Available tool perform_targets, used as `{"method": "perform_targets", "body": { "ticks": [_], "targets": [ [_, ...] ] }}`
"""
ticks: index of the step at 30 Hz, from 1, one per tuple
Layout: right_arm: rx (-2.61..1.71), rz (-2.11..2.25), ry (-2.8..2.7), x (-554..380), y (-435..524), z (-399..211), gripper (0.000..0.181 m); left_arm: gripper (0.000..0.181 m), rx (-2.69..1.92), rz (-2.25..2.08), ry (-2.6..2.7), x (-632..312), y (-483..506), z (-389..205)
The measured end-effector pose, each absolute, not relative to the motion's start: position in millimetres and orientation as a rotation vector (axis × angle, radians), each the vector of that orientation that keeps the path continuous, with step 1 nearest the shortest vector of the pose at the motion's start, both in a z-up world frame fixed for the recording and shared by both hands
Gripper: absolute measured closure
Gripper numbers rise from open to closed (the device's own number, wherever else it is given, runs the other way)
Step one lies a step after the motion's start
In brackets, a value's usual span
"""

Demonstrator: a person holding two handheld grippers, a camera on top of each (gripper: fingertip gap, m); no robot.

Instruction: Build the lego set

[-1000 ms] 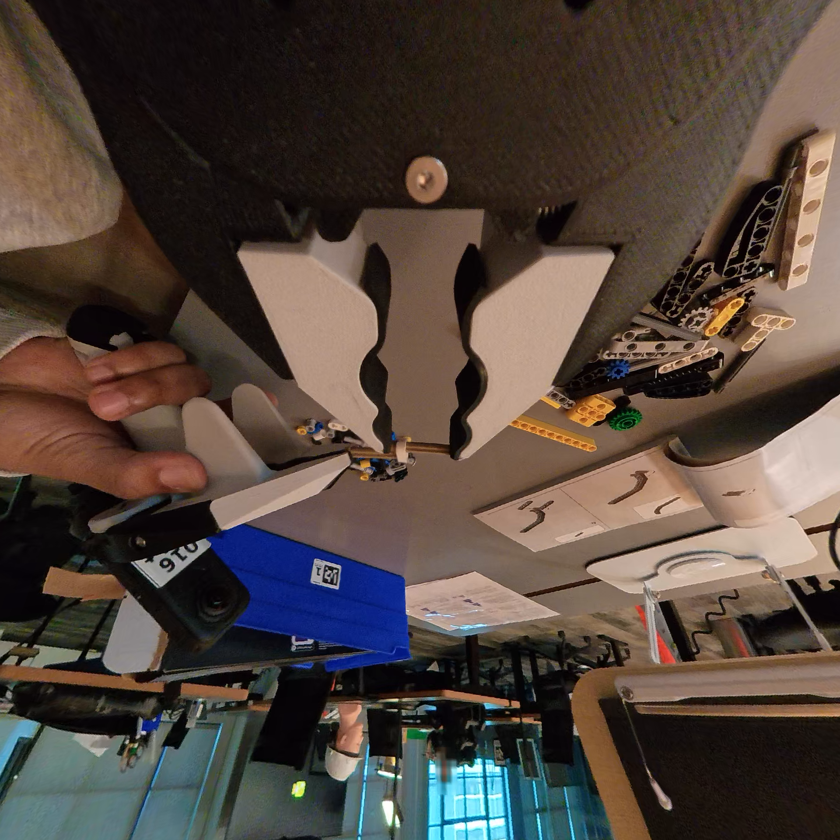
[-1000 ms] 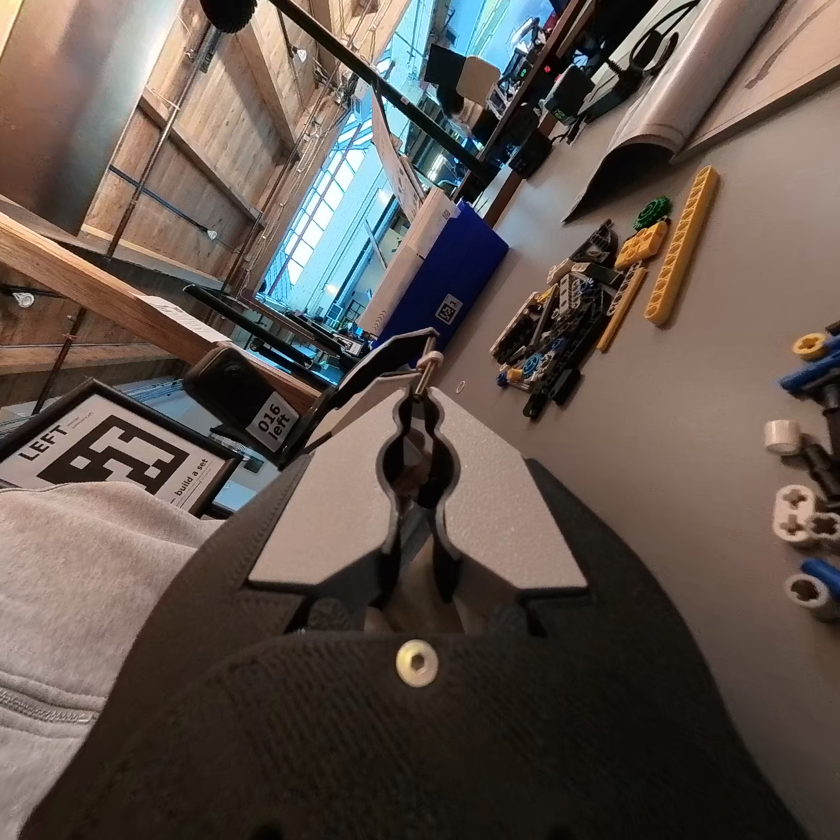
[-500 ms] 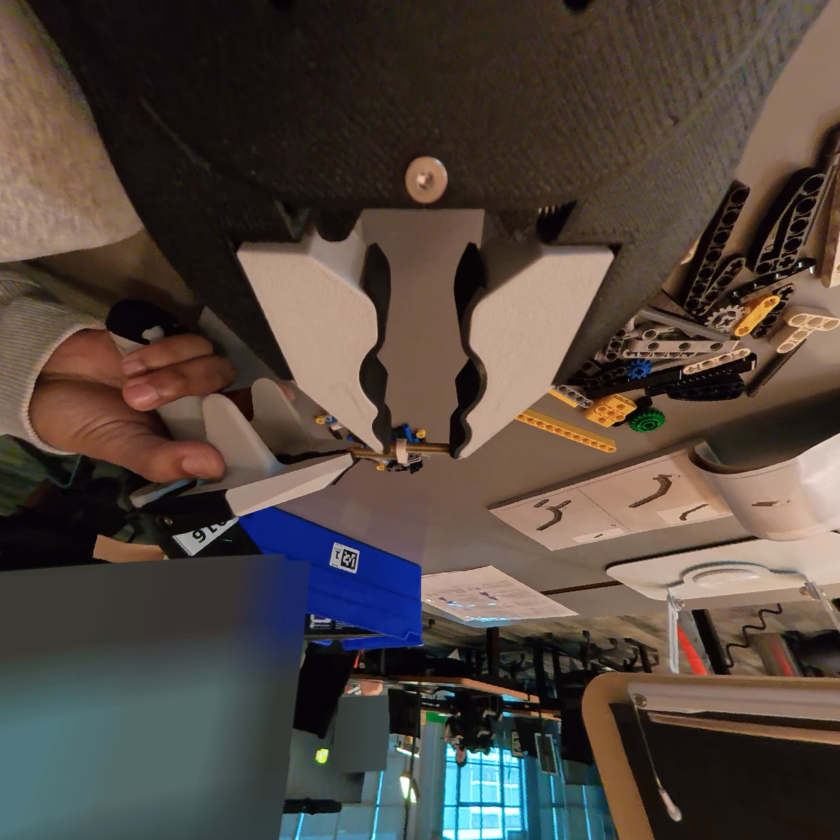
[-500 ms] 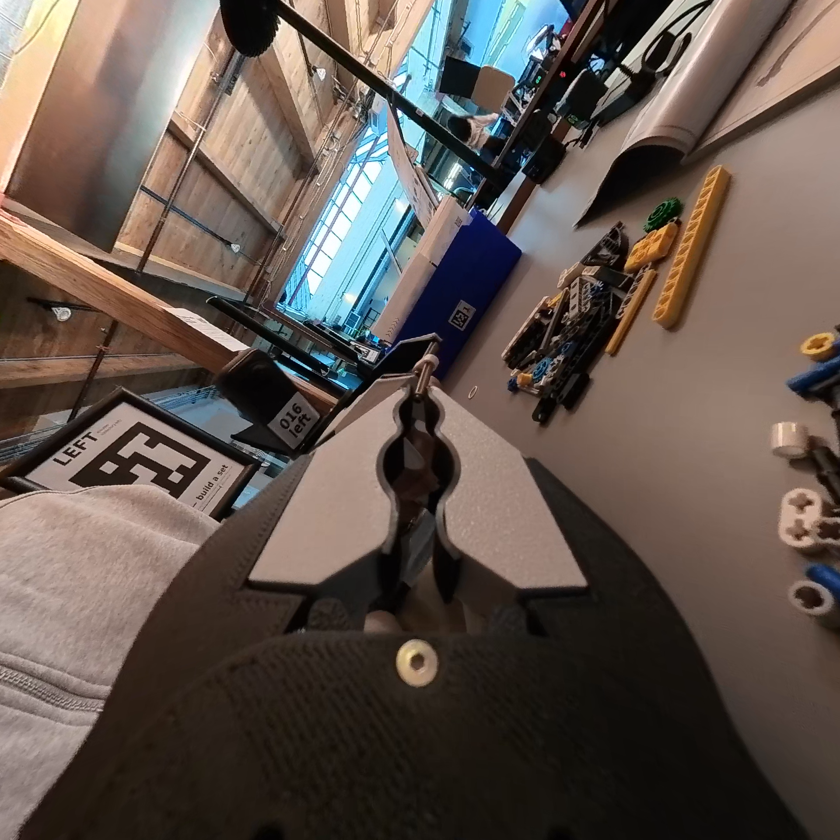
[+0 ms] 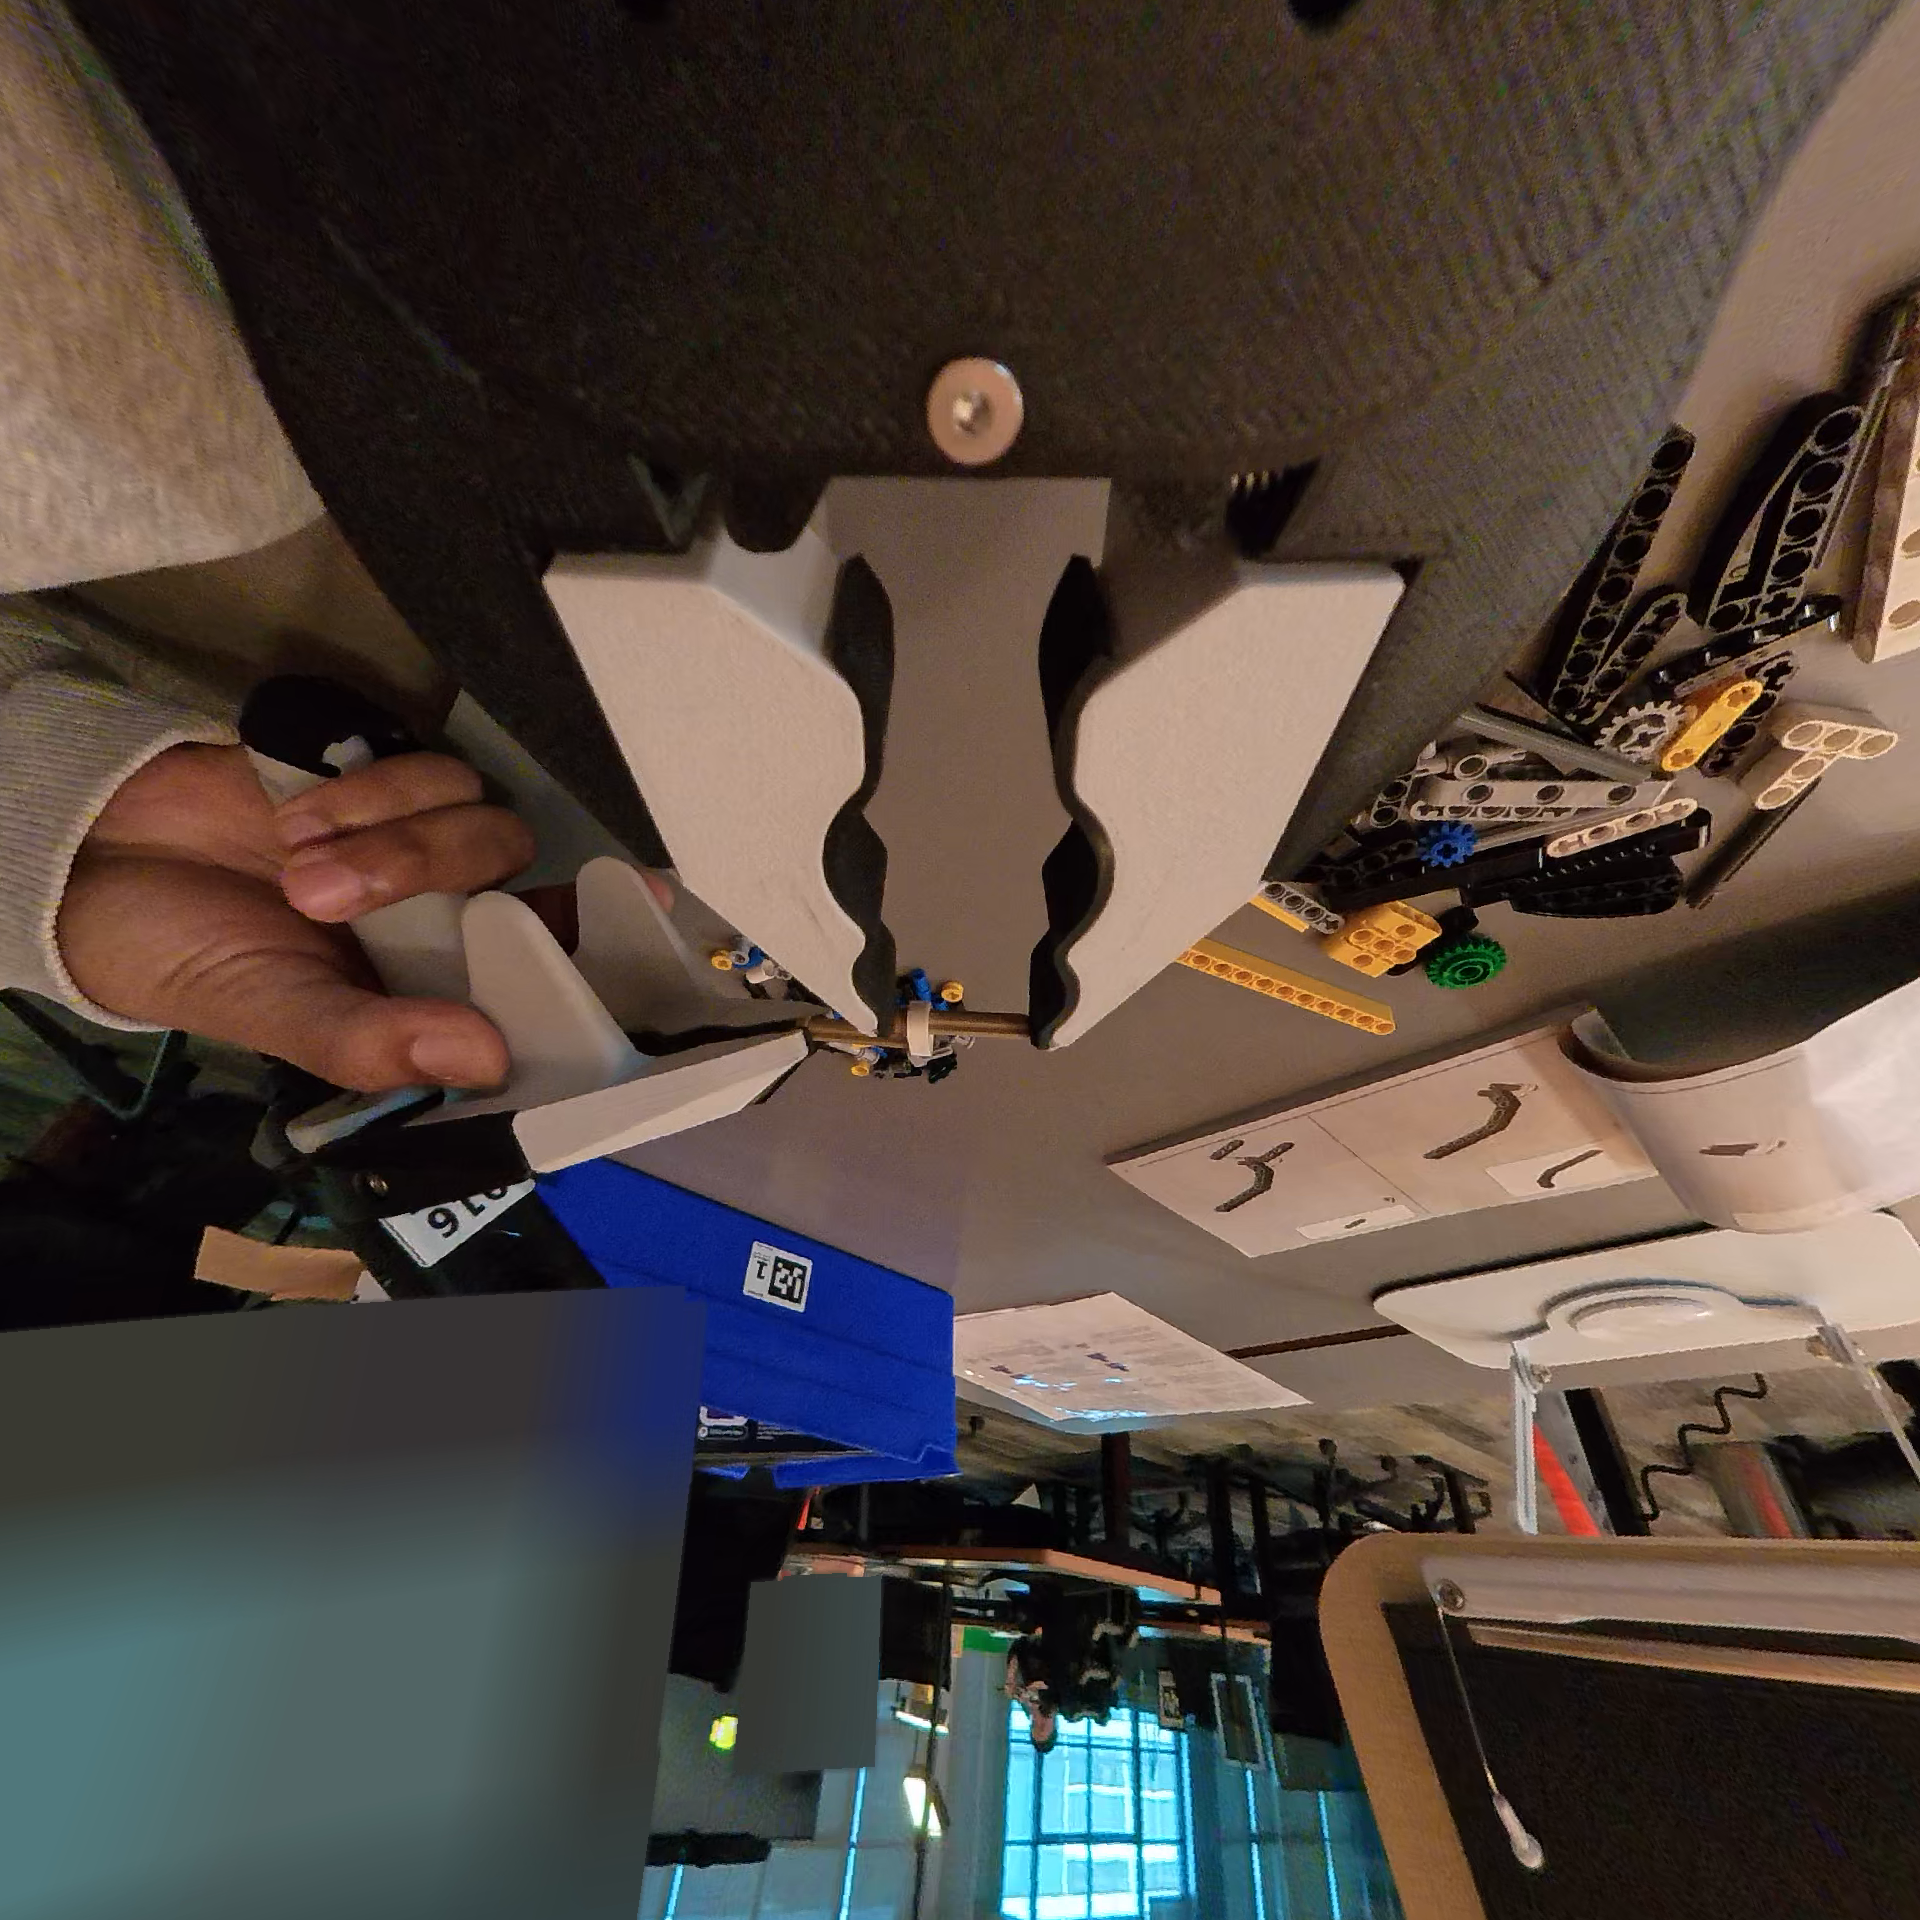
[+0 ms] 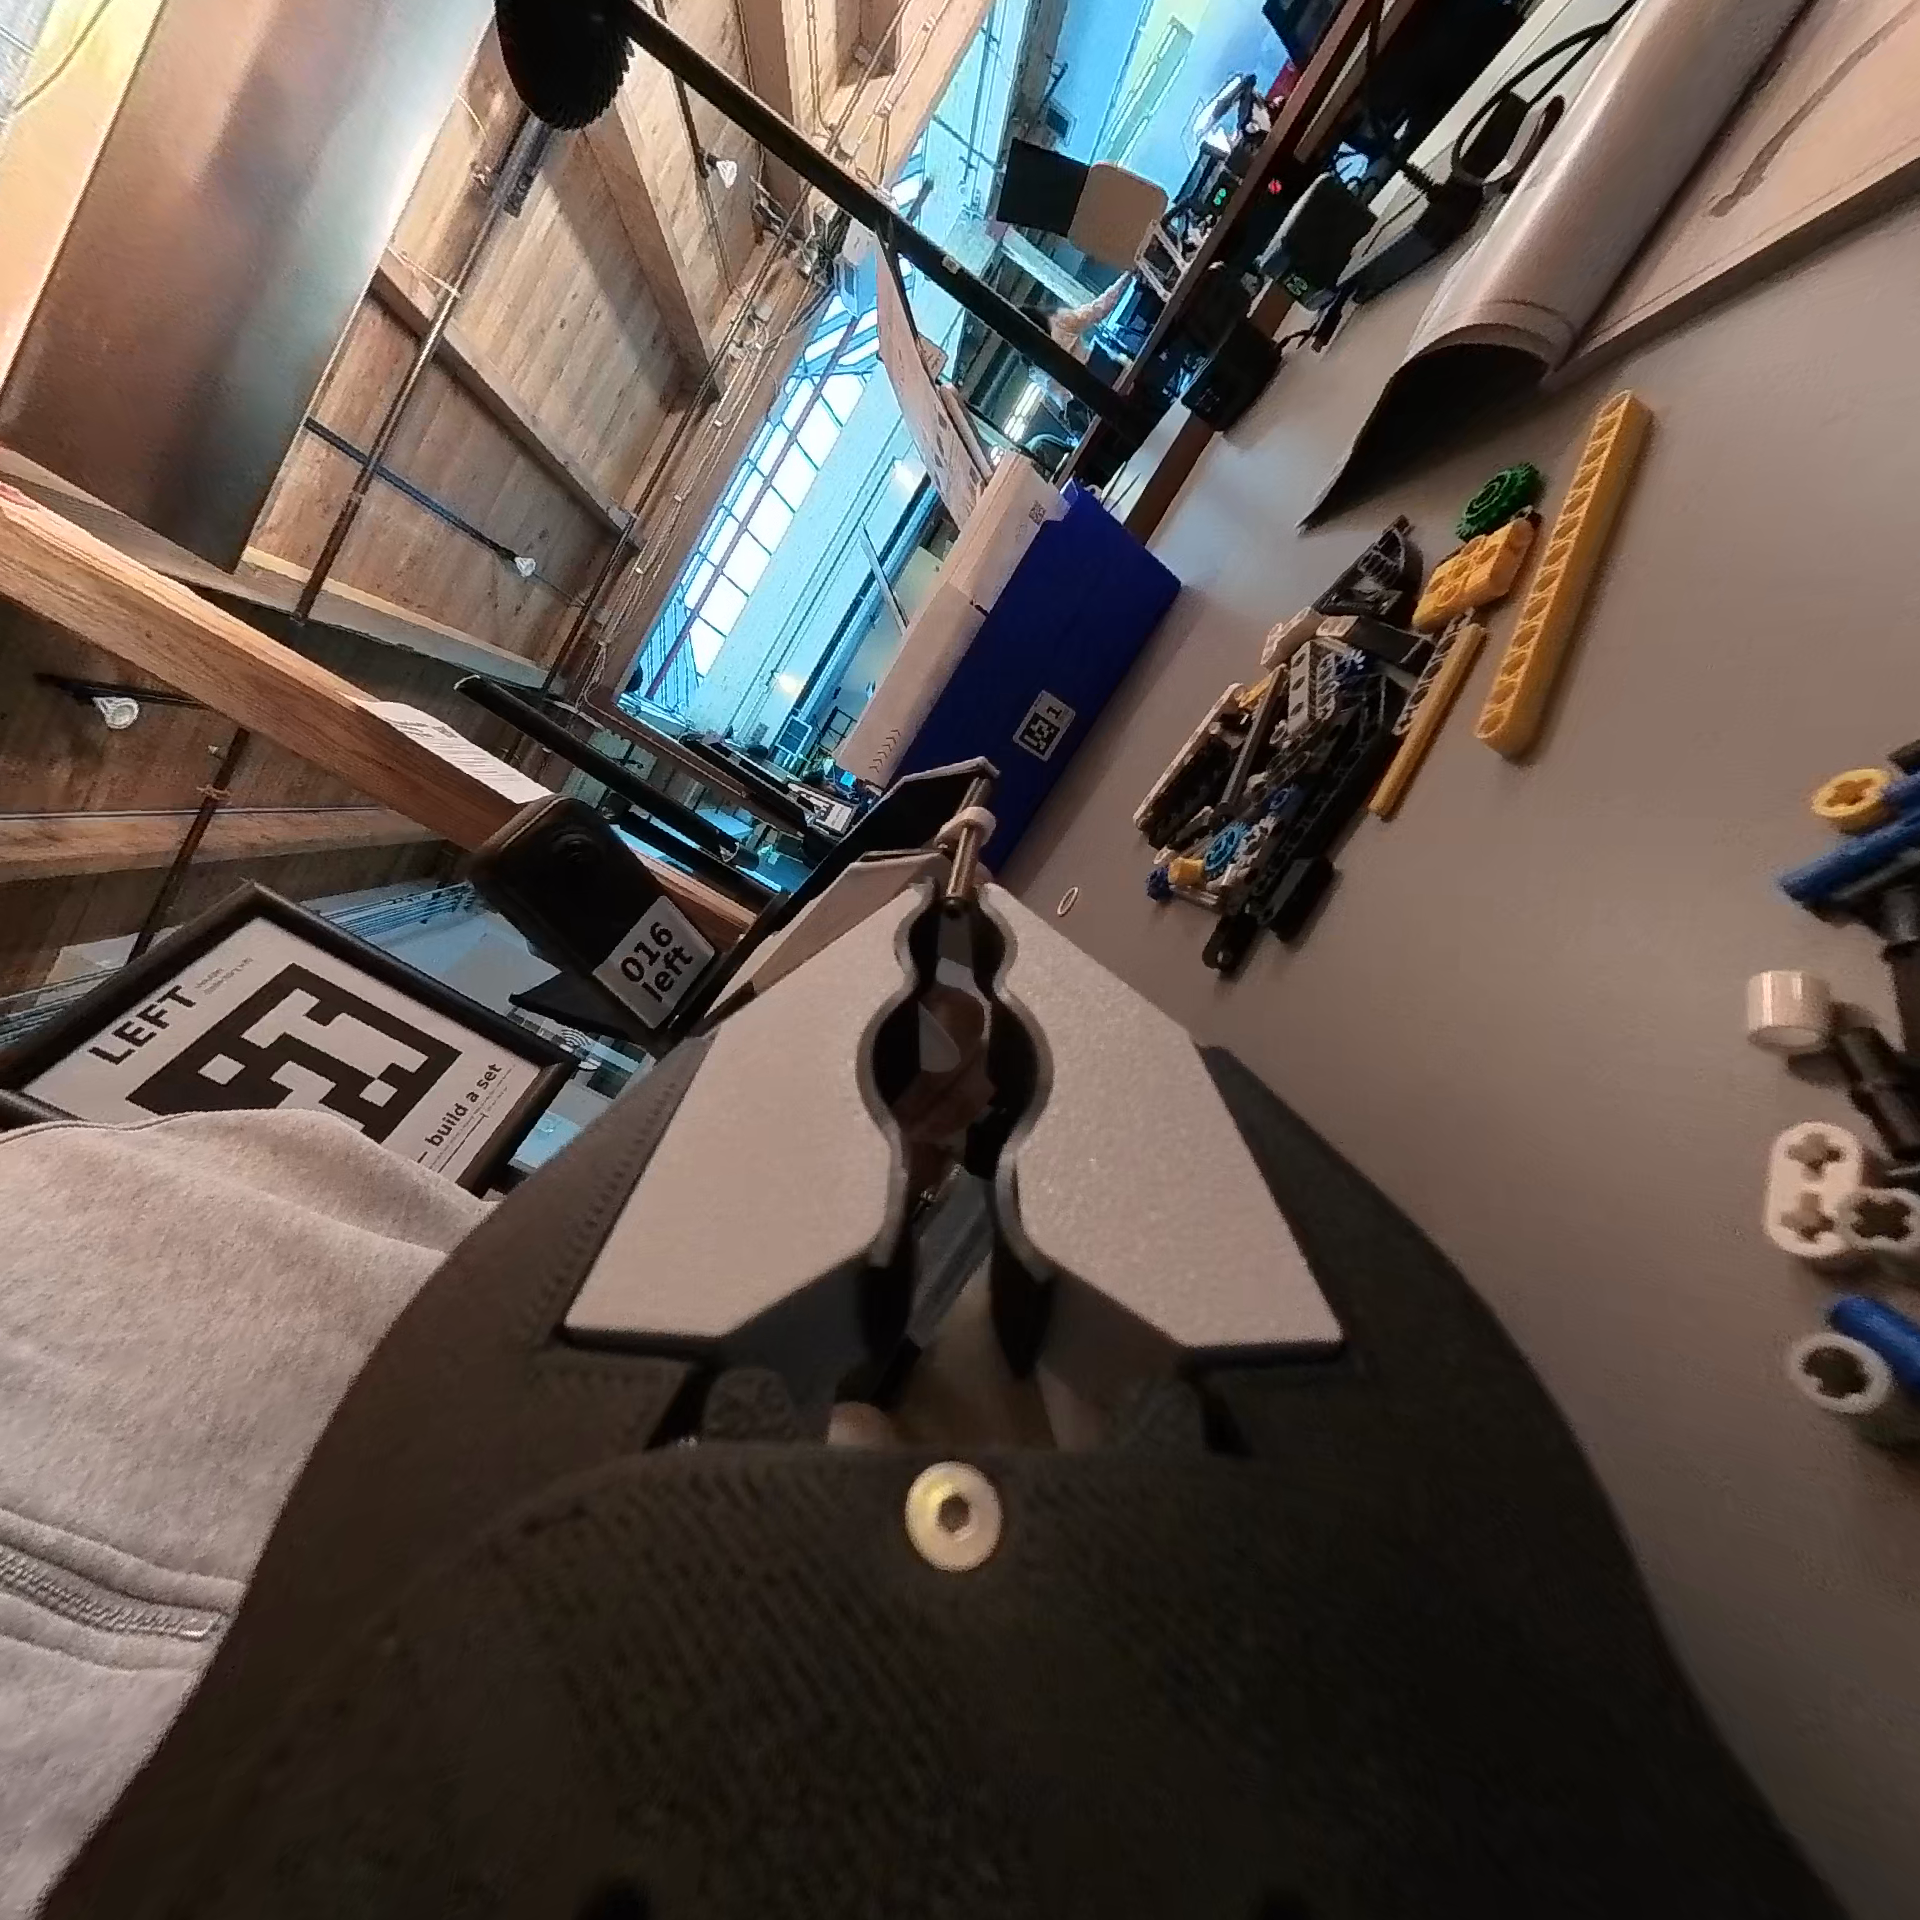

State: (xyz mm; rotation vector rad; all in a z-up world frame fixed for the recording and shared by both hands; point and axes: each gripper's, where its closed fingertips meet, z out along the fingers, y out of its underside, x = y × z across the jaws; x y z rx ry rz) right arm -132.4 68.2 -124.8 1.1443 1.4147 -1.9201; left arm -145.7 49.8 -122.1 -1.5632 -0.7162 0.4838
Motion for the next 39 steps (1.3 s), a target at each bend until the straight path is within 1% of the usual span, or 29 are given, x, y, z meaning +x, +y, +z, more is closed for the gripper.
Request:
{"method": "perform_targets", "body": {
  "ticks": [10,15,17,19,21,24,27,31,36,39],
  "targets": [
    [1.148,-1.92,1.422,-134.0,69.1,-126.4,0.177,0.158,-1.548,0.44,-0.765,-149.7,45.3,-124.4],
    [1.142,-1.936,1.448,-136.0,72.4,-125.4,0.171,0.158,-1.534,0.403,-0.786,-151.1,43.1,-125.1],
    [1.084,-1.984,1.452,-136.5,78.4,-116.1,0.163,0.158,-1.529,0.352,-0.78,-149.4,44.4,-125.4],
    [0.953,-2.045,1.505,-131.1,82.6,-101.1,0.147,0.158,-1.516,0.238,-0.7,-138.7,53.1,-120.1],
    [0.828,-2.099,1.694,-124.8,83.6,-98.7,0.135,0.158,-1.467,0.072,-0.6,-121.8,62.7,-108.1],
    [0.656,-2.163,1.883,-112.9,83.2,-96.3,0.128,0.158,-1.366,-0.13,-0.578,-111.1,65.2,-95.9],
    [0.529,-2.178,1.833,-97.4,80.0,-86.1,0.126,0.158,-1.316,-0.239,-0.578,-107.6,65.0,-91.8],
    [0.451,-2.163,1.841,-85.3,73.2,-84.7,0.126,0.158,-1.323,-0.277,-0.565,-103.5,67.4,-92.9],
    [0.467,-2.156,1.84,-86.7,72.7,-85.6,0.137,0.158,-1.335,-0.299,-0.546,-98.5,71.5,-93.4],
    [0.468,-2.163,1.823,-87.2,75.5,-83.3,0.14,0.158,-1.338,-0.306,-0.54,-96.9,72.5,-93.3]
  ]
}}
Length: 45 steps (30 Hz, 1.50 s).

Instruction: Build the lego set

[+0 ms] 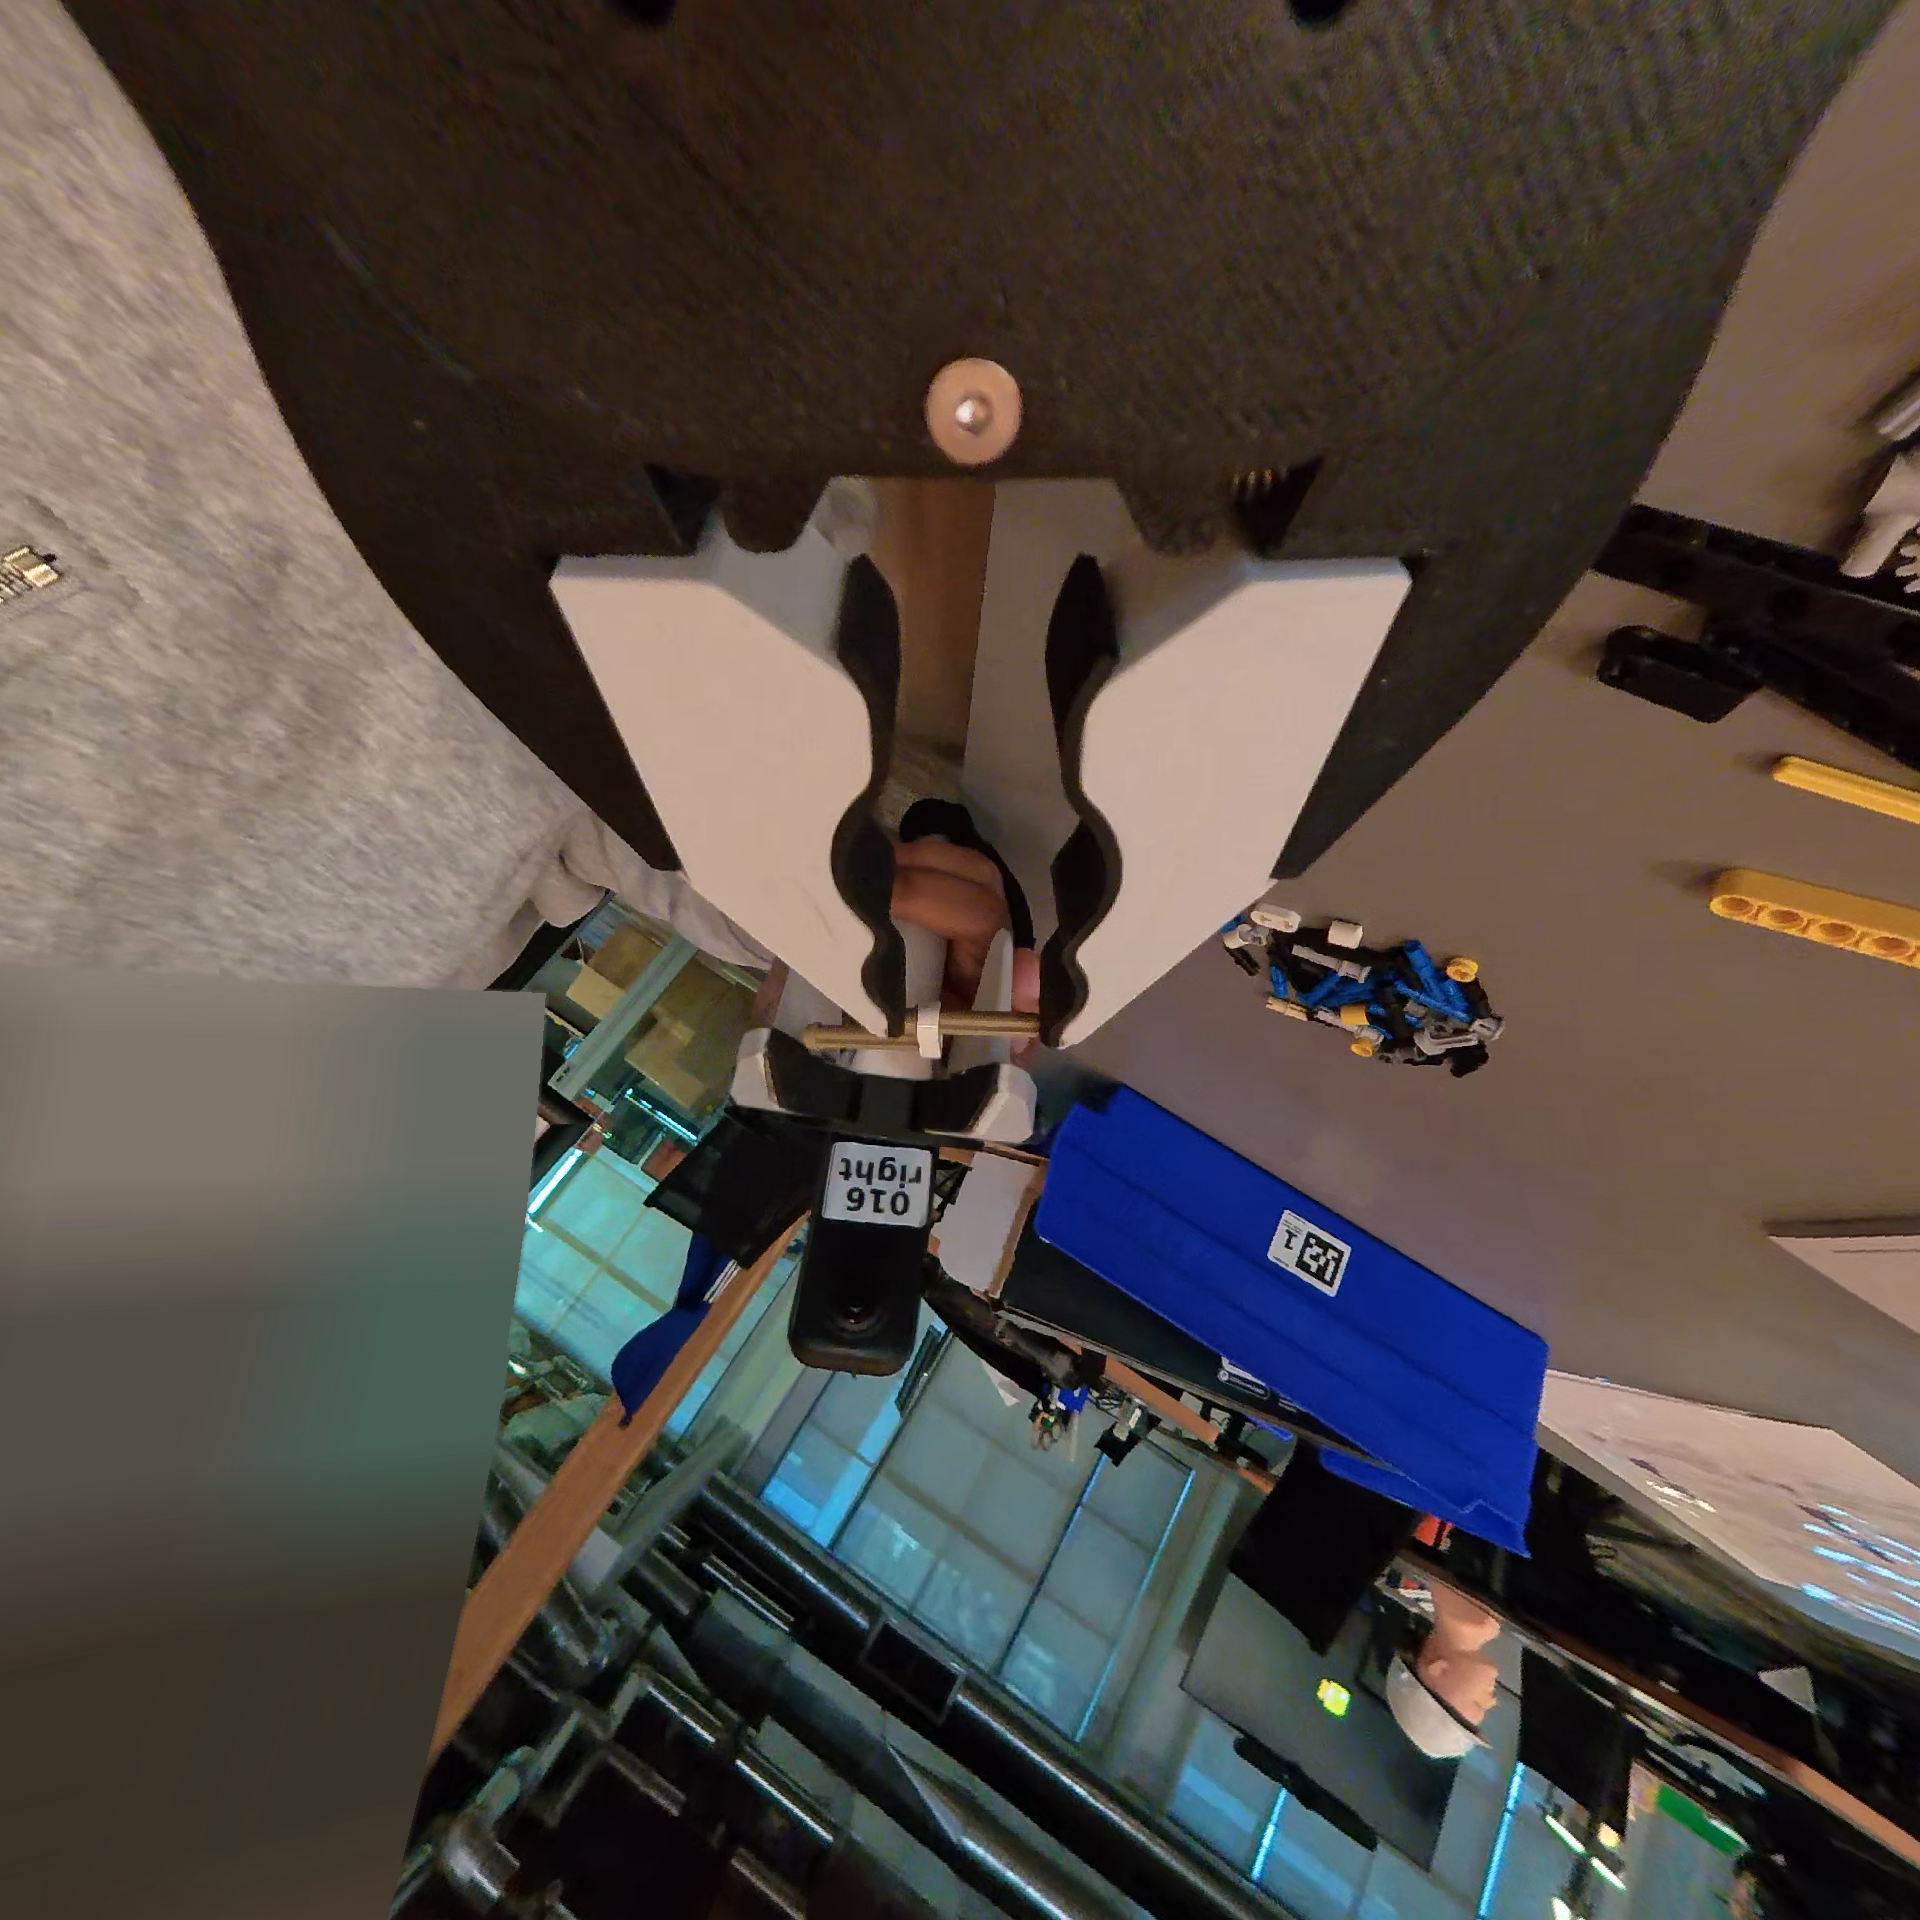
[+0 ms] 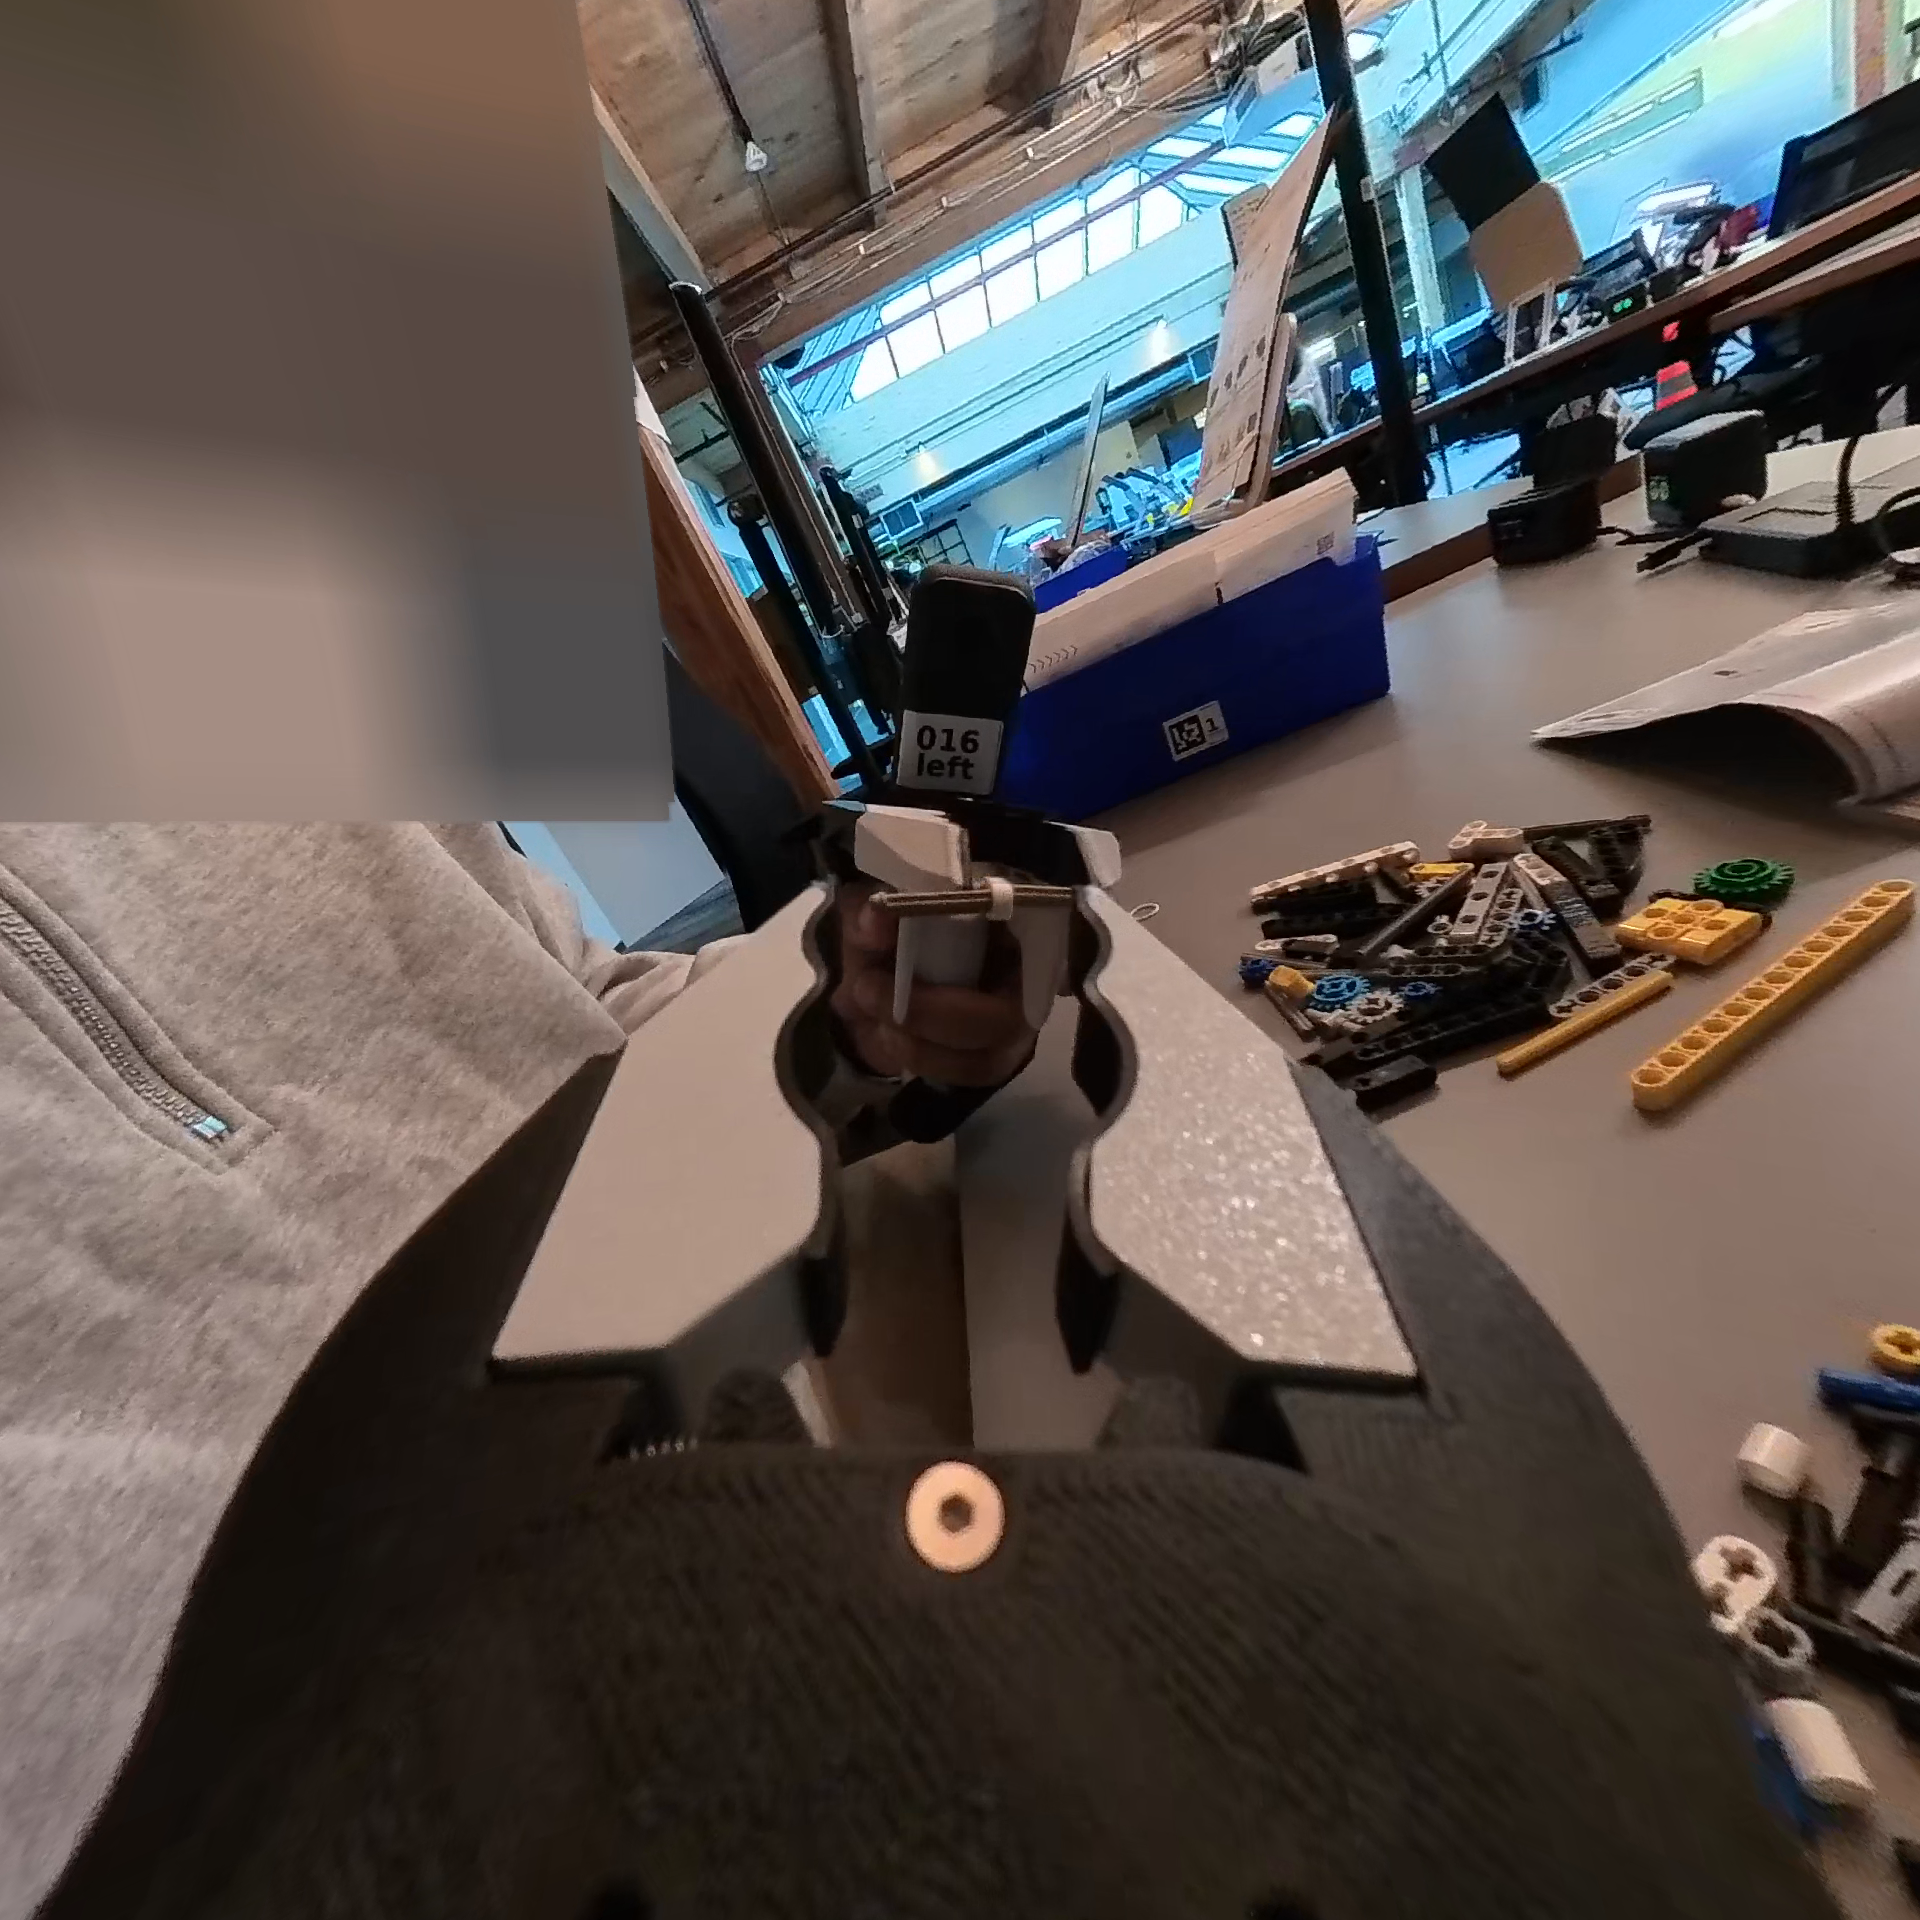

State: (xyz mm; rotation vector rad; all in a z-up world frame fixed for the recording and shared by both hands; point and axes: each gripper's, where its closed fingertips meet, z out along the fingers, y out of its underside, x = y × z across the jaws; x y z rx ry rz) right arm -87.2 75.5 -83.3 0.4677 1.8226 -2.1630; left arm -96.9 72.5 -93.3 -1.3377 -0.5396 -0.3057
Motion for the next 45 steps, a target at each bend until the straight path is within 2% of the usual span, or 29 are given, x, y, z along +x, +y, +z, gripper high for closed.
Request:
{"method": "perform_targets", "body": {
  "ticks": [12,45],
  "targets": [
    [0.43,-2.129,1.855,-81.0,71.3,-86.7,0.154,0.158,-1.365,-0.296,-0.527,-94.6,75.3,-96.0],
    [0.38,-2.105,1.935,-78.7,71.1,-85.7,0.157,0.158,-1.382,-0.247,-0.499,-92.1,76.4,-94.7]
  ]
}}
